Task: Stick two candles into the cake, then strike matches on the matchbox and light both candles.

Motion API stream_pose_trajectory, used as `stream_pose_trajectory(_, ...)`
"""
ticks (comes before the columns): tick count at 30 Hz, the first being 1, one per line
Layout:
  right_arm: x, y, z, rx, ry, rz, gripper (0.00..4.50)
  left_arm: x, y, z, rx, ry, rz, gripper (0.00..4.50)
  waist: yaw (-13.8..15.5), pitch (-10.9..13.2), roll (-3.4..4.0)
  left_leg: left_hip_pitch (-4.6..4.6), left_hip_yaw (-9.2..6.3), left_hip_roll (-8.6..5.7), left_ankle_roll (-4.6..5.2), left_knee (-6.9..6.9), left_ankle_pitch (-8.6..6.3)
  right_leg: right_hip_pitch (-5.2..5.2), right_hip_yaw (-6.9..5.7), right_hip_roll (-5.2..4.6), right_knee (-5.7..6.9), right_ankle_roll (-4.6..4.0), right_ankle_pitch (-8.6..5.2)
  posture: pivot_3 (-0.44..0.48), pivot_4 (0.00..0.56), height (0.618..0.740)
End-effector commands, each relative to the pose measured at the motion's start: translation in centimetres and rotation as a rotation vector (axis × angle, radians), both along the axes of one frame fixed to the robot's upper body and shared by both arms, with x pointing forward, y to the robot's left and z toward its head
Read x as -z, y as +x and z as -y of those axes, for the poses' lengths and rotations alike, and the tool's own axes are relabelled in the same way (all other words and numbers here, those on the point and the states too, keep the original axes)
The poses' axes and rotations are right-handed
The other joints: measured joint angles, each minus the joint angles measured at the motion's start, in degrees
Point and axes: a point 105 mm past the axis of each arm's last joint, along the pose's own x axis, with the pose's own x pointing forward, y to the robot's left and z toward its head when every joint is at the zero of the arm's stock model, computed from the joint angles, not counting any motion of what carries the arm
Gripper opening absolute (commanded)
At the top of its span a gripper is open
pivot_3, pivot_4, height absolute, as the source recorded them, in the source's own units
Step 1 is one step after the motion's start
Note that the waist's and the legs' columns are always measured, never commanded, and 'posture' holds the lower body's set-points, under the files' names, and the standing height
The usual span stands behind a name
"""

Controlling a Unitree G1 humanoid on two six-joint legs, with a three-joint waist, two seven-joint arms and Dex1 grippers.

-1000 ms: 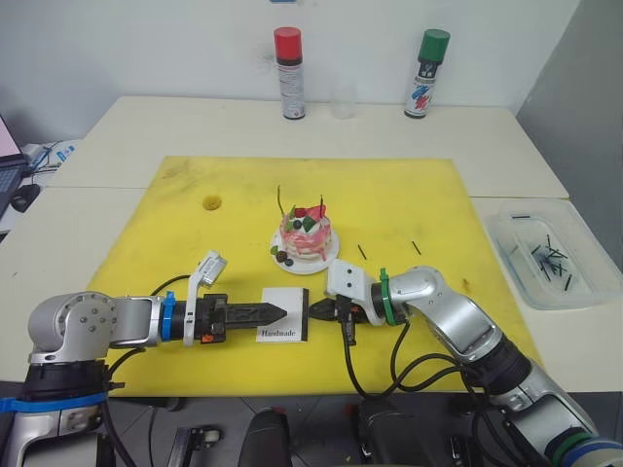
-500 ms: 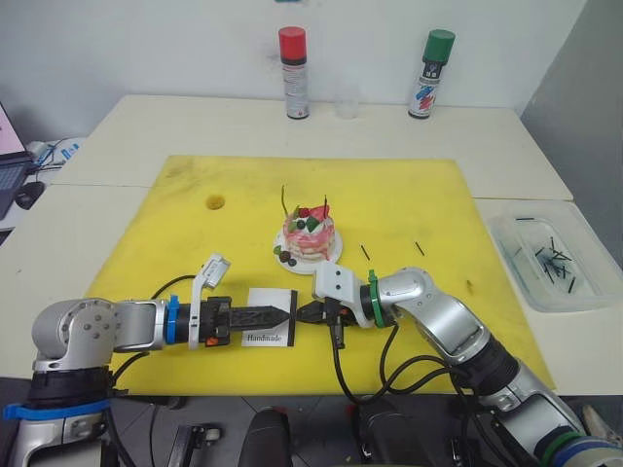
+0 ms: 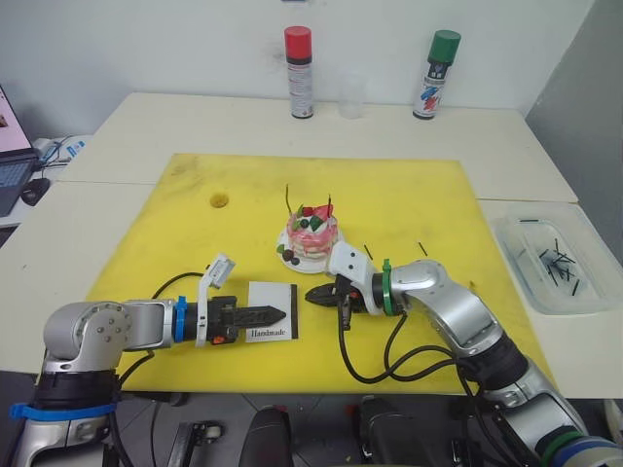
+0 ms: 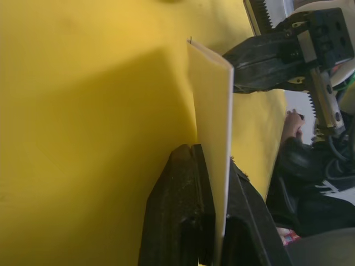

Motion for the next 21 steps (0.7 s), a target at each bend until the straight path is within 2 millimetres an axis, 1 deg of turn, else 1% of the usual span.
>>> stream_pose_trajectory(1, -3.1, -0.2, 1.2, -0.007, 0.046, 0.064, 0.0, -2.7, -0.8, 1.4, 0.093, -0.1, 0.026, 0.03, 0.02, 0.01, -0.01, -0.01, 0.0, 0.0, 0.0, 0.0, 0.0, 0.0, 0.0, 0.0, 0.0, 0.01, 0.0, 0.0, 0.15, 0.684)
stream_pose_trajectory(3, -4.0, -0.2, 3.0, 0.016, 0.038, 0.09, 0.0, -3.0, -0.8, 2.3, 0.113, -0.136, 0.022, 0.03, 0.2, 0.01, -0.01, -0.05, -0.01, -0.02, 0.0, 0.0, 0.0, 0.0, -0.02, -0.01, -0.03, 0.01, 0.0, 0.0, 0.15, 0.684)
stream_pose_trajectory(5, -4.6, 0.0, 4.6, 0.061, 0.036, 0.109, 0.0, -2.1, -0.5, 3.1, 0.092, -0.123, 0.011, 0.03, 0.2, 0.01, -0.01, -0.05, 0.01, -0.04, 0.0, 0.0, 0.0, 0.01, 0.0, -0.04, -0.09, 0.02, 0.0, 0.0, 0.15, 0.684)
stream_pose_trajectory(7, -4.7, -0.2, 5.8, 0.089, 0.023, 0.112, 0.0, -1.2, -0.2, 3.5, 0.066, -0.105, -0.01, 0.03, 0.12, 0.01, -0.02, -0.05, 0.0, -0.04, 0.0, -0.02, -0.01, 0.02, 0.0, -0.04, -0.09, 0.02, 0.0, 0.0, 0.15, 0.684)
stream_pose_trajectory(9, -4.6, -0.6, 6.3, 0.096, 0.011, 0.107, 0.0, -0.5, 0.2, 3.7, 0.033, -0.088, -0.022, 0.03, 0.0, 0.01, -0.02, -0.04, -0.05, -0.03, 0.0, -0.07, -0.01, 0.01, -0.02, -0.01, -0.09, -0.02, -0.02, 0.0, 0.15, 0.684)
stream_pose_trajectory(13, -2.7, -1.7, 6.3, 0.086, -0.035, 0.078, 0.0, 2.1, 0.6, 4.0, -0.016, -0.047, -0.1, 0.03, -0.24, 0.01, -0.02, -0.01, -0.07, -0.02, 0.0, -0.11, 0.0, 0.0, -0.01, 0.02, -0.06, -0.03, -0.02, 0.0, 0.15, 0.684)
stream_pose_trajectory(15, -2.1, -1.8, 6.0, 0.081, -0.048, 0.076, 0.0, 2.8, 0.4, 4.1, -0.011, -0.028, -0.118, 0.58, -0.3, 0.01, -0.02, 0.0, -0.04, -0.03, 0.0, -0.08, 0.0, 0.01, 0.02, 0.02, -0.06, 0.0, -0.01, 0.0, 0.15, 0.684)
stream_pose_trajectory(17, -1.8, -1.8, 5.7, 0.079, -0.05, 0.071, 0.0, 3.2, 0.3, 4.0, -0.011, -0.021, -0.132, 1.05, -0.32, 0.01, -0.02, 0.0, -0.03, -0.05, 0.0, -0.05, 0.0, 0.02, 0.06, 0.01, -0.06, 0.06, 0.03, 0.0, 0.15, 0.684)
stream_pose_trajectory(19, -1.5, -1.7, 5.5, 0.078, -0.054, 0.068, 0.0, 3.4, 0.4, 3.9, -0.018, -0.017, -0.143, 1.63, -0.29, 0.0, -0.02, 0.01, -0.01, -0.07, 0.0, -0.01, 0.0, 0.03, 0.08, 0.01, -0.06, 0.08, 0.04, 0.0, 0.15, 0.684)
stream_pose_trajectory(20, -1.2, -1.6, 5.3, 0.074, -0.061, 0.069, 0.0, 3.4, 0.5, 3.7, -0.023, -0.027, -0.156, 1.86, -0.29, -0.01, -0.02, 0.01, -0.01, -0.08, 0.0, -0.01, 0.0, 0.04, 0.09, 0.0, -0.06, 0.08, 0.04, 0.0, 0.15, 0.684)
stream_pose_trajectory(21, -0.9, -1.5, 5.1, 0.071, -0.068, 0.07, 0.0, 3.4, 0.6, 3.5, -0.03, -0.035, -0.163, 1.86, -0.29, -0.01, -0.02, 0.02, -0.01, -0.08, 0.0, 0.0, 0.0, 0.05, 0.09, 0.0, -0.06, 0.07, 0.04, 0.0, 0.15, 0.684)
